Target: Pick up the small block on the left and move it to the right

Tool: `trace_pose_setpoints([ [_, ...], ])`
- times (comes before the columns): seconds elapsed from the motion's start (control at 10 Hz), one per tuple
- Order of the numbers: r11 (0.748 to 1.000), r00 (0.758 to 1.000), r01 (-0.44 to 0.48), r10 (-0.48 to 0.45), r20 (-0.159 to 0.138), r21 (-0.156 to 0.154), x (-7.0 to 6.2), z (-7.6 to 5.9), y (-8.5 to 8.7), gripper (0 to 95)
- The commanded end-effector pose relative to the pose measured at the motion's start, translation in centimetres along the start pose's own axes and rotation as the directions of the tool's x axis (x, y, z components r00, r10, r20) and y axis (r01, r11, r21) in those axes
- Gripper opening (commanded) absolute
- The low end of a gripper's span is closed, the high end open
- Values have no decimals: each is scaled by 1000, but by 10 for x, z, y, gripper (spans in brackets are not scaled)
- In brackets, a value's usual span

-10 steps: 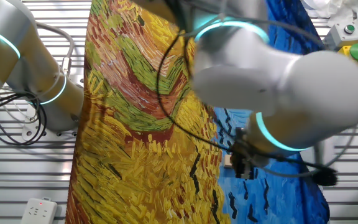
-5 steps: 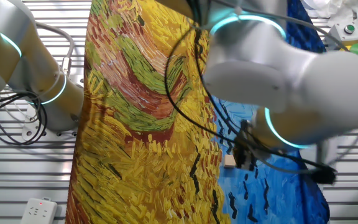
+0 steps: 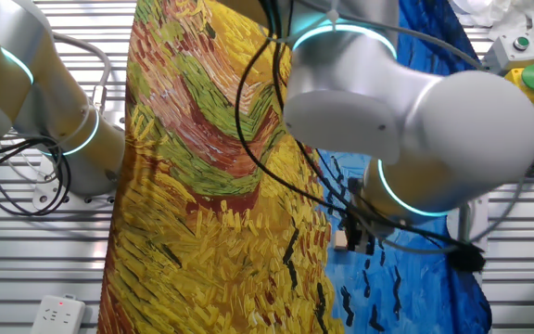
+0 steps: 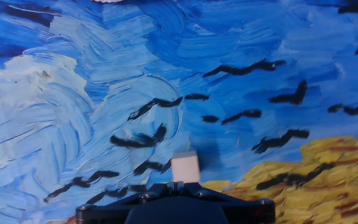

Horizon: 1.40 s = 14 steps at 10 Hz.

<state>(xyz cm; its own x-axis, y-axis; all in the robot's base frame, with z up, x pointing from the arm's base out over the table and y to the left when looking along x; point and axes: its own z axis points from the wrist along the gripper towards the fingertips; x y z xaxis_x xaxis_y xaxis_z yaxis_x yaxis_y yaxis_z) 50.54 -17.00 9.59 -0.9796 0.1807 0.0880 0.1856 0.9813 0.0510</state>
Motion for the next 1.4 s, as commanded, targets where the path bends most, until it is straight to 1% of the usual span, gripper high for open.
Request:
trace_pose_setpoints([
  [0.1, 1000, 1000, 3, -3, -7, -7, 0, -1, -2, 0],
  [0.6, 1000, 1000, 3, -3, -7, -7, 0, -1, -2, 0],
  [0.7, 1000, 1000, 12, -12, -12, -14, 0, -1, -2, 0],
  [0.9, 999, 999, 12, -14, -42, -43, 0, -1, -2, 0],
  [1.0, 999, 998, 9, -12, -61, -52, 0, -1, -2, 0],
  [1.3, 998, 997, -7, 2, -81, -65, 0, -1, -2, 0],
  [1.4, 998, 996, -10, 4, -88, -63, 0, -1, -2, 0],
])
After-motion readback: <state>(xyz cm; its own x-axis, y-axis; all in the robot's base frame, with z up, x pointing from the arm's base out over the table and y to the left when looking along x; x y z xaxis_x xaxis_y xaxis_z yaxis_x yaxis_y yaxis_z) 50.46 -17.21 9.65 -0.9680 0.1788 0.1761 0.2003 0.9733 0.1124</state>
